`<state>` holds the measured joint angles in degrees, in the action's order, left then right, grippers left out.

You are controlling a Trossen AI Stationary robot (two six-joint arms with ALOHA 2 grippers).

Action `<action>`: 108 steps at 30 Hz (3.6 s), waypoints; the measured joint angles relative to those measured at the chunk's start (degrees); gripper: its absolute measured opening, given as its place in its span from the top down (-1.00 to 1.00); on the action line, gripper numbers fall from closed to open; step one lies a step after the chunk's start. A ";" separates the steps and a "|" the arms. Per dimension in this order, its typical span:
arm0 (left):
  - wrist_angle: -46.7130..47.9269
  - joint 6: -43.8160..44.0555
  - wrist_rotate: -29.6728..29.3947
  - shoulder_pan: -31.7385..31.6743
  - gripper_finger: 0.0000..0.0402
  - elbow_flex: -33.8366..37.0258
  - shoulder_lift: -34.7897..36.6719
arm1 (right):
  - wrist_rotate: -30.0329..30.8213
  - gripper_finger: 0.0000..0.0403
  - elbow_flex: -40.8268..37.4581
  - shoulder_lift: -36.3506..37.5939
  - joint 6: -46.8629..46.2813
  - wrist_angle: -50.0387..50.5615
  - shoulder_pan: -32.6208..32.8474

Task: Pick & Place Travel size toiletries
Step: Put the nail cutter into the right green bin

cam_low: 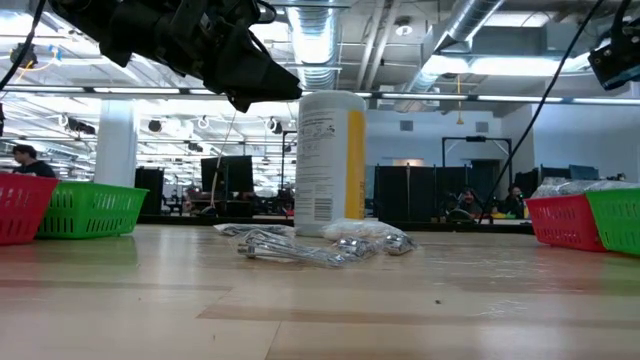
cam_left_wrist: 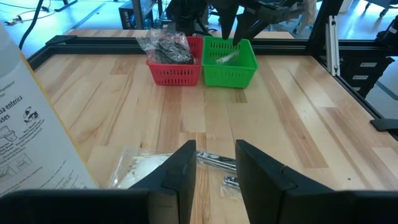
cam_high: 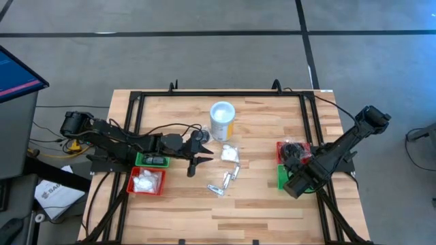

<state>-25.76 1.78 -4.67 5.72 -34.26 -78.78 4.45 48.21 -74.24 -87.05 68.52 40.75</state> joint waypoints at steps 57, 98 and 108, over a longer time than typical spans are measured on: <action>-5.11 2.44 14.78 8.48 0.44 0.26 -19.03 | 0.38 0.31 3.56 -0.11 42.69 -31.51 -17.86; -12.98 2.89 7.58 9.68 -0.28 0.20 -28.93 | 3.15 0.37 3.56 -0.11 45.51 -32.38 -18.43; -15.96 1.19 6.10 9.89 -0.25 0.11 -30.80 | 3.13 0.37 3.56 -0.11 45.68 -33.12 -18.43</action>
<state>-41.71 2.97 1.43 15.61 -34.15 -109.58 7.58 51.77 -74.35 -41.36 35.40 22.33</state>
